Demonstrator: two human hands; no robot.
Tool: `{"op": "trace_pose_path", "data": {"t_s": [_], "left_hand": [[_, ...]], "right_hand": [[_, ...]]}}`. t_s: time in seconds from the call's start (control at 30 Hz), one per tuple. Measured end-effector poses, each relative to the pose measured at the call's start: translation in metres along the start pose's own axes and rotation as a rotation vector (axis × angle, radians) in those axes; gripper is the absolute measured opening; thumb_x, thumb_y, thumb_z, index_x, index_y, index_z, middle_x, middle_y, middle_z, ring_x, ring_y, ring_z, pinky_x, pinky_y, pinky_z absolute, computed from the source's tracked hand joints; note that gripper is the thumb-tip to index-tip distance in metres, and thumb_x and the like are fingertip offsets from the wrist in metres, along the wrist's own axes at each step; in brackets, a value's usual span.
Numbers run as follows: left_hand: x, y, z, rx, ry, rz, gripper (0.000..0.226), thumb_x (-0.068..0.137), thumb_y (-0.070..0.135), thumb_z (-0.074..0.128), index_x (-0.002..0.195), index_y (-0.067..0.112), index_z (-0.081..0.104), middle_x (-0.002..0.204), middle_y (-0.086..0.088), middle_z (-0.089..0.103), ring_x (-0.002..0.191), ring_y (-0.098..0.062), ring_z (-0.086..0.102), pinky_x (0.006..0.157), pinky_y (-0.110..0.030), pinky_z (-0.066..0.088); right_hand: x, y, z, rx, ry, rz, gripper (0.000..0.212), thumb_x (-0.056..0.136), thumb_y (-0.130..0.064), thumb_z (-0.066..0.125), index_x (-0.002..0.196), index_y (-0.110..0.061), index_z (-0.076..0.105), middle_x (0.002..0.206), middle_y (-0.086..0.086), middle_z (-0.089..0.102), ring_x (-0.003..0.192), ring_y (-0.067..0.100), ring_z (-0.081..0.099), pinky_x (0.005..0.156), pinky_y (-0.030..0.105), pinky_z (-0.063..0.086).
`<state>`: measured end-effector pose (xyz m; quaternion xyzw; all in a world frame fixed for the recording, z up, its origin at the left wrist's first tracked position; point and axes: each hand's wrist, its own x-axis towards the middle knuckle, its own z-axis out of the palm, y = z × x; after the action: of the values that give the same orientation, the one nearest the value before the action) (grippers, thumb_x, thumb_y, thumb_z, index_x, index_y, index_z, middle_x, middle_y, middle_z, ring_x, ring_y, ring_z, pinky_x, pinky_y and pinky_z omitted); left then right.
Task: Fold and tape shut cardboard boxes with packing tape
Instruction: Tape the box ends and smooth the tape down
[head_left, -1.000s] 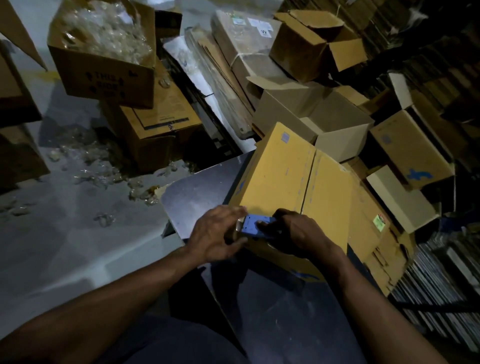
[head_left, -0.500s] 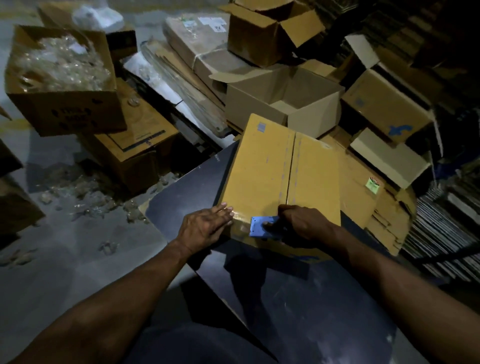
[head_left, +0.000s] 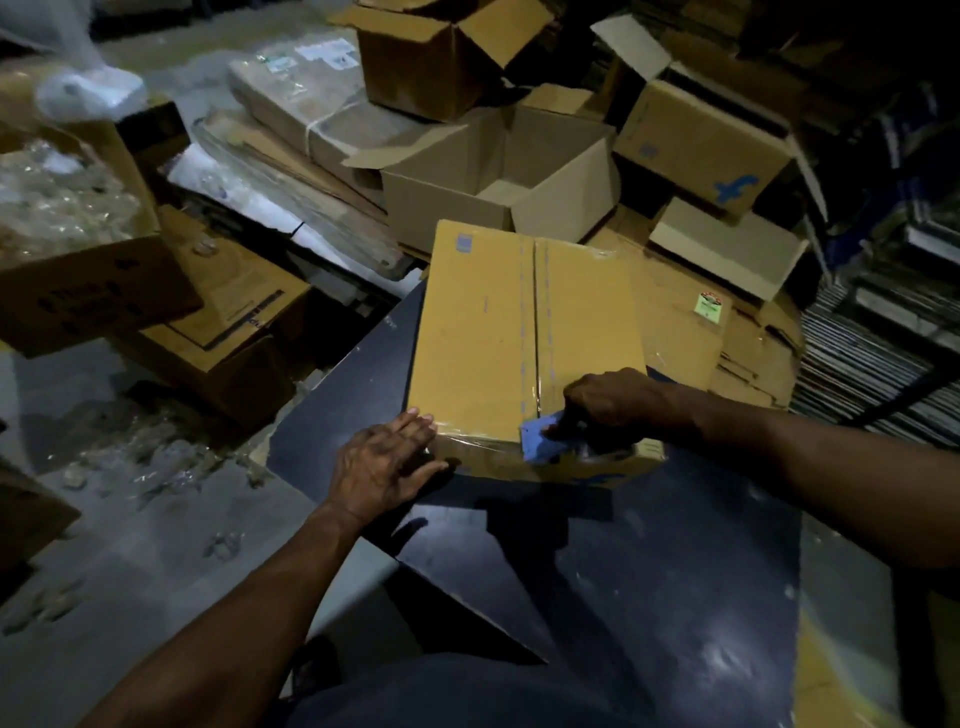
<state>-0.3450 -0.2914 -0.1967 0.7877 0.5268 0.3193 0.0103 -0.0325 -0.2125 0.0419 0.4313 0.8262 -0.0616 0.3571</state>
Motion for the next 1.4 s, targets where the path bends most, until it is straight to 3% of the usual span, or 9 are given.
{"op": "trace_pose_path", "data": {"t_s": [0.27,0.4,0.53,0.7,0.9,1.03,1.13,1.23,1.4], "left_hand": [[0.042,0.052,0.007,0.169,-0.133,0.169,0.062,0.099,0.059,0.07,0.149,0.022,0.068,0.153,0.001,0.066,0.152,-0.026,0.052,0.119,-0.056,0.041],[0.049,0.073,0.04,0.184,-0.287,0.236,0.054,0.104,0.039,0.048,0.154,0.023,0.061,0.16,-0.003,0.06,0.152,-0.028,0.053,0.124,-0.05,0.042],[0.035,0.034,0.035,0.156,-0.225,0.318,0.054,0.1,0.016,0.046,0.149,0.014,0.067,0.155,-0.006,0.064,0.143,-0.028,0.062,0.12,-0.05,0.049],[0.026,-0.012,0.009,0.079,-0.183,0.353,0.05,0.116,0.017,0.03,0.156,0.012,0.061,0.162,-0.007,0.057,0.148,-0.028,0.057,0.123,-0.054,0.045],[0.026,-0.007,0.006,0.075,-0.149,0.355,0.05,0.118,0.018,0.028,0.153,0.009,0.064,0.158,-0.008,0.061,0.144,-0.029,0.061,0.118,-0.055,0.049],[0.027,-0.012,0.009,0.079,-0.154,0.359,0.047,0.115,0.015,0.036,0.155,0.011,0.062,0.16,-0.006,0.059,0.147,-0.027,0.058,0.118,-0.055,0.049],[0.024,-0.014,0.012,0.082,-0.154,0.369,0.052,0.104,0.007,0.058,0.156,0.011,0.06,0.161,-0.006,0.058,0.148,-0.028,0.057,0.12,-0.055,0.047],[0.023,-0.017,0.013,0.078,-0.164,0.359,0.058,0.101,0.007,0.062,0.159,0.011,0.057,0.164,-0.006,0.055,0.151,-0.028,0.054,0.123,-0.055,0.044],[0.022,-0.01,0.01,0.101,-0.211,0.315,0.058,0.1,0.017,0.058,0.157,0.012,0.058,0.163,-0.008,0.055,0.151,-0.03,0.053,0.126,-0.055,0.04]], "right_hand": [[-0.001,0.008,0.007,-0.017,0.032,-0.093,0.064,0.095,-0.073,0.044,0.119,-0.023,0.076,0.102,0.006,0.069,0.09,0.034,0.068,0.072,0.045,0.057],[0.006,-0.006,-0.003,0.101,0.037,-0.026,0.048,0.103,-0.057,0.06,0.102,-0.012,0.074,0.098,0.008,0.068,0.088,0.036,0.066,0.076,0.045,0.055],[0.013,-0.038,-0.013,0.032,0.084,-0.094,0.025,0.099,-0.029,0.071,0.12,-0.015,0.073,0.119,0.008,0.067,0.106,0.035,0.067,0.073,0.036,0.048],[0.02,-0.053,-0.013,0.113,0.08,-0.178,0.052,0.086,-0.017,0.07,0.138,-0.023,0.069,0.129,0.001,0.066,0.122,0.027,0.062,0.085,0.041,0.06],[0.019,-0.035,0.017,0.161,0.09,-0.131,0.063,0.075,-0.016,0.075,0.137,-0.022,0.07,0.105,0.001,0.059,0.098,0.027,0.067,0.055,0.028,0.04],[0.014,-0.019,0.028,0.182,0.081,-0.124,0.054,0.078,-0.012,0.082,0.13,-0.022,0.073,0.114,0.005,0.069,0.095,0.028,0.07,0.061,0.033,0.053],[-0.001,0.0,0.038,0.196,0.08,-0.005,0.013,0.096,-0.032,0.077,0.093,-0.022,0.07,0.106,0.006,0.073,0.094,0.031,0.072,0.071,0.04,0.058],[-0.021,0.018,0.049,0.216,0.008,0.064,0.051,0.106,-0.047,0.061,0.065,-0.017,0.053,0.074,0.002,0.059,0.077,0.031,0.065,0.074,0.045,0.059],[-0.043,0.019,0.062,0.203,0.052,0.108,0.048,0.108,-0.054,0.052,0.073,-0.02,0.056,0.085,0.004,0.062,0.08,0.029,0.066,0.069,0.046,0.061]]}}
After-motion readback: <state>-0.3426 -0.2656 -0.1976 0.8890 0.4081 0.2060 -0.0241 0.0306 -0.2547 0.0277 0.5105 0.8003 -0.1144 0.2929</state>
